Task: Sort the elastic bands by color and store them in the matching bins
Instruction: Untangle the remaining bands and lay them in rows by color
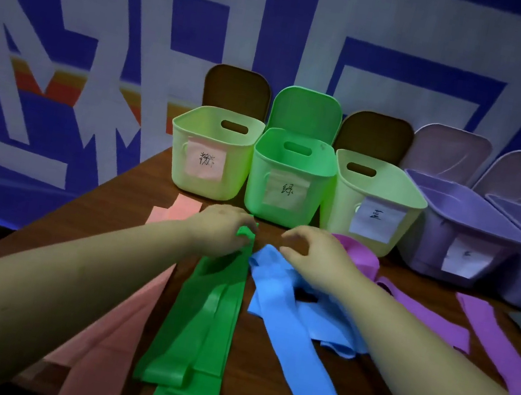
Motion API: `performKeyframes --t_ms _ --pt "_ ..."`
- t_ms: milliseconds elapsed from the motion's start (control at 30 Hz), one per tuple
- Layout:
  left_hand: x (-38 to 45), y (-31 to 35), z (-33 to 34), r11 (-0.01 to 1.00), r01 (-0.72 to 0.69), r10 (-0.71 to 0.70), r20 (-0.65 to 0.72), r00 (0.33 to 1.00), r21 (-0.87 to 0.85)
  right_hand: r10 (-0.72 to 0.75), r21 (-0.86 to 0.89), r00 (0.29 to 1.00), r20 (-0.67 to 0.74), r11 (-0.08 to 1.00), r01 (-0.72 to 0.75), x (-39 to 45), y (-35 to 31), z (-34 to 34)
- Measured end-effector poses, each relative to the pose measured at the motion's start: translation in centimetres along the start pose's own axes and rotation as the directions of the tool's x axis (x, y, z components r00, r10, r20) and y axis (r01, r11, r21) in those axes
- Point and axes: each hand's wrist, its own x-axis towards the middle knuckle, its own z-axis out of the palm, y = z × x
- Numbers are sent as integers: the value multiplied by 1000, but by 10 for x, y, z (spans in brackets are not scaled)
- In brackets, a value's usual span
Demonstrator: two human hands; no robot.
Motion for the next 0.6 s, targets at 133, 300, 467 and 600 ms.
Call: performKeyframes --t_ms 133,300,467,600 --pt "-2 35 3 998 -63 63 57 996 -6 47 -40 999 -6 998 -47 -40 32 -25" --pt "1 74 15 991 -132 132 -22 991 11 118 -116 992 -40 986 -122 -76 64 -36" --pt "16 116 26 992 -128 126 -111 986 -14 204 -6 961 -187 978 -208 -88 85 -40" --pt "33 135 34 997 -73 66 -191 979 -28 296 32 929 -224 954 -297 -91 96 -37"
